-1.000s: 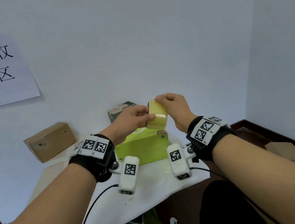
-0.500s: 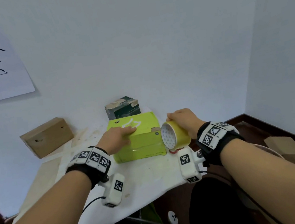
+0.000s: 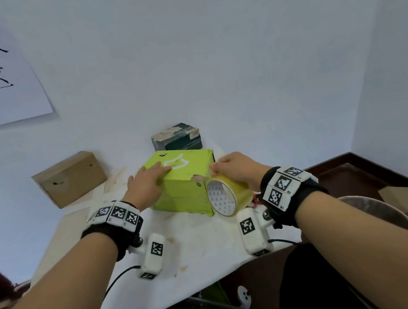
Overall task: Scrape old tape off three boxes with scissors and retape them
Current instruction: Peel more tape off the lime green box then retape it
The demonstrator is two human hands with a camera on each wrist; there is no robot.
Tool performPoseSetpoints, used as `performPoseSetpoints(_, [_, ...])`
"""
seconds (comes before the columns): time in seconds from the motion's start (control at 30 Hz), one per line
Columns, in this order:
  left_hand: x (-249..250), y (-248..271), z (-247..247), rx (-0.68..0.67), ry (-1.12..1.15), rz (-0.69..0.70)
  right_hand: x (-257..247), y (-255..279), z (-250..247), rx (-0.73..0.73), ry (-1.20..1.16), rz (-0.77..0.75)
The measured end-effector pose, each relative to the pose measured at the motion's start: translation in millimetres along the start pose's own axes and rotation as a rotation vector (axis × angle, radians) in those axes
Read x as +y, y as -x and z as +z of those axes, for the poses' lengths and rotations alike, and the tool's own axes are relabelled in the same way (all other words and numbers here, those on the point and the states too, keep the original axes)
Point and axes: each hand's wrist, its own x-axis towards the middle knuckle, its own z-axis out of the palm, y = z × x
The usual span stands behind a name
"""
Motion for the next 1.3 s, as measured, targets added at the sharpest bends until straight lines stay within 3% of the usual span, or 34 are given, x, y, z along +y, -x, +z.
performPoseSetpoints(0.37, [-26, 4, -10, -0.03, 0.004, 0.081, -8, -4, 15, -0.053, -0.02, -0.029])
performPoseSetpoints(0.47, [-15, 2, -14, 0.089, -0.004, 0.037, -11, -1, 11, -0.049, 0.062, -0.033])
performPoseSetpoints(0.53, [4, 6, -18, 0.195, 0.259, 0.041, -14, 0, 8, -0.053, 0.11, -0.048])
performPoseSetpoints(0.6, [26, 14, -24, 0.138, 0.606, 0.038, -18, 1, 7, -0.054, 0.151, -0.081])
performPoseSetpoints(0.67, [47, 21, -31, -0.024, 0.844, 0.012, -22, 2, 7, -0.048, 0.226, -0.138])
performPoseSetpoints(0.8, [65, 26, -41, -0.243, 0.99, -0.001, -30, 6, 7, 0.013, 0.306, -0.214])
performPoseSetpoints(1.3, [79, 31, -44, -0.142, 1.081, -0.088, -36, 6, 7, 0.152, 0.417, -0.228])
